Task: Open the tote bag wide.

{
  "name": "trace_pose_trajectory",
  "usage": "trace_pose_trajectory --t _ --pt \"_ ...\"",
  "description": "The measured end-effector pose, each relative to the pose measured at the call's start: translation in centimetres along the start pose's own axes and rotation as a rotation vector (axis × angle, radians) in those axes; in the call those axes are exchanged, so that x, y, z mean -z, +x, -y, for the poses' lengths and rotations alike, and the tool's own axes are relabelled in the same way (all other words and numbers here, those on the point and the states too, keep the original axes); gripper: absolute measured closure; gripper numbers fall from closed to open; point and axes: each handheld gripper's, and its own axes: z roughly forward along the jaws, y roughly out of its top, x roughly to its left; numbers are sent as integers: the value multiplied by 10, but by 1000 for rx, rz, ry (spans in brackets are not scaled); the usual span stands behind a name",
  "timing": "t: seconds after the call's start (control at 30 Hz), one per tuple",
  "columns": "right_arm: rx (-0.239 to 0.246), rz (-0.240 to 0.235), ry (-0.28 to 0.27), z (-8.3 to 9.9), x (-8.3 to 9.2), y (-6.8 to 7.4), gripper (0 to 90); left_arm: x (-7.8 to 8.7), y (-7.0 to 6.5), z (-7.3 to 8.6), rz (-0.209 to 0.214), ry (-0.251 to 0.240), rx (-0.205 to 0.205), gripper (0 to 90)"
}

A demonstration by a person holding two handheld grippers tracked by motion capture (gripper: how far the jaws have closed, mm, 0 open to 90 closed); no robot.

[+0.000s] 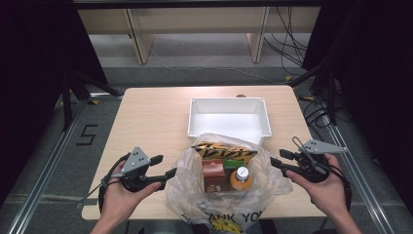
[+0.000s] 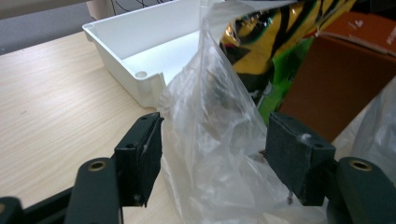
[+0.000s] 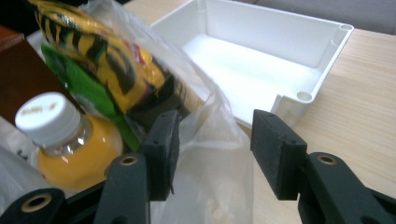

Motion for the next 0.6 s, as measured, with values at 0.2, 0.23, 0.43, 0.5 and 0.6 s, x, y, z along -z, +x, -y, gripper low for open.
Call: trace_pose_trajectory --t 0.2,0.23,0.43,0.5,0.6 --pt "-36 -15 -14 -8 4 0 509 -17 12 -16 8 1 -3 364" --pt "-42 -14 -27 -9 3 0 504 -22 12 -16 13 8 5 366" --pt "-5 20 -76 -20 1 -5 474 -48 14 -12 61 61 20 374" --pt "-2 19 -76 -24 0 -7 474 -53 14 -10 73 59 4 394" --pt "-13 8 -65 -27 -6 -8 480 -61 15 -8 90 73 -10 462"
